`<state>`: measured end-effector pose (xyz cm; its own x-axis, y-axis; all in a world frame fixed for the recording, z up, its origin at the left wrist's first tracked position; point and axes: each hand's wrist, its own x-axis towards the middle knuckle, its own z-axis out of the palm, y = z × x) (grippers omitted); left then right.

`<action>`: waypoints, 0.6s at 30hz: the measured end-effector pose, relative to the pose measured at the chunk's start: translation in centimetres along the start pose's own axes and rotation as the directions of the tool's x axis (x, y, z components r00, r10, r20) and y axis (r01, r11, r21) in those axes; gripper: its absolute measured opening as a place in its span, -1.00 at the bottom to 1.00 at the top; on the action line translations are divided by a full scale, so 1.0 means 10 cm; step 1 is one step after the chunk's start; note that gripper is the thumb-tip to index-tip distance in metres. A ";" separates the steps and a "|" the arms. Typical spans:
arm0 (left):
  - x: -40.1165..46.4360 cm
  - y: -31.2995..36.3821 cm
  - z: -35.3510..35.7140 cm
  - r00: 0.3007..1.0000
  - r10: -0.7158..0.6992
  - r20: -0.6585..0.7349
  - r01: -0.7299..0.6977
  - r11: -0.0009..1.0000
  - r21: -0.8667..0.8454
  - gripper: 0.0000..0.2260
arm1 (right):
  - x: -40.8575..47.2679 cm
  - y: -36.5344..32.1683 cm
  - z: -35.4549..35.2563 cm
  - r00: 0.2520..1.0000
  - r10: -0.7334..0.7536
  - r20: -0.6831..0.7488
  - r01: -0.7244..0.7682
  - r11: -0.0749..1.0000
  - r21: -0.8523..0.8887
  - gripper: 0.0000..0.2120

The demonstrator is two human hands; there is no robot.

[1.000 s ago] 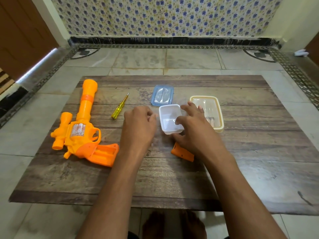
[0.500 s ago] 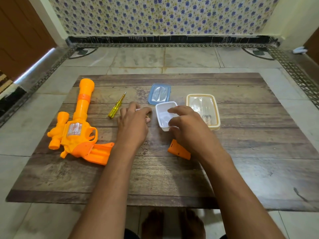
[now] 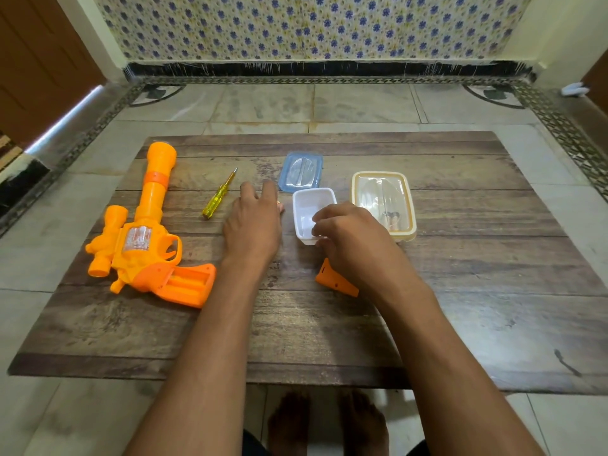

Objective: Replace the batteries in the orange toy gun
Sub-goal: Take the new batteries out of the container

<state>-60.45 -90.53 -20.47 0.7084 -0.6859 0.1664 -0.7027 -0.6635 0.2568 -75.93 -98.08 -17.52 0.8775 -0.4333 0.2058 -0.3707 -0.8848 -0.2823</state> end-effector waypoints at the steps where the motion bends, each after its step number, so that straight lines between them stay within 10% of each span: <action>1: 0.01 0.00 0.00 1.000 0.002 -0.007 -0.002 1.000 0.004 -0.74 | 0.00 0.00 0.00 1.000 0.003 0.000 -0.003 1.000 0.001 -0.82; 13: -0.01 0.03 0.02 0.989 -0.070 -0.129 0.075 0.996 0.039 -0.65 | -0.01 0.00 -0.01 1.000 0.008 -0.022 -0.008 1.000 0.027 -0.83; 18: 0.01 0.09 -0.17 0.959 -0.171 -0.225 0.105 0.955 -0.278 -0.64 | -0.02 -0.01 -0.04 1.000 0.011 -0.010 -0.011 1.000 0.009 -0.81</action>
<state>-60.89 -90.65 -18.66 0.8146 -0.4772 0.3297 -0.5781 -0.6226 0.5273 -76.22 -97.95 -17.14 0.8703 -0.4447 0.2118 -0.3775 -0.8783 -0.2933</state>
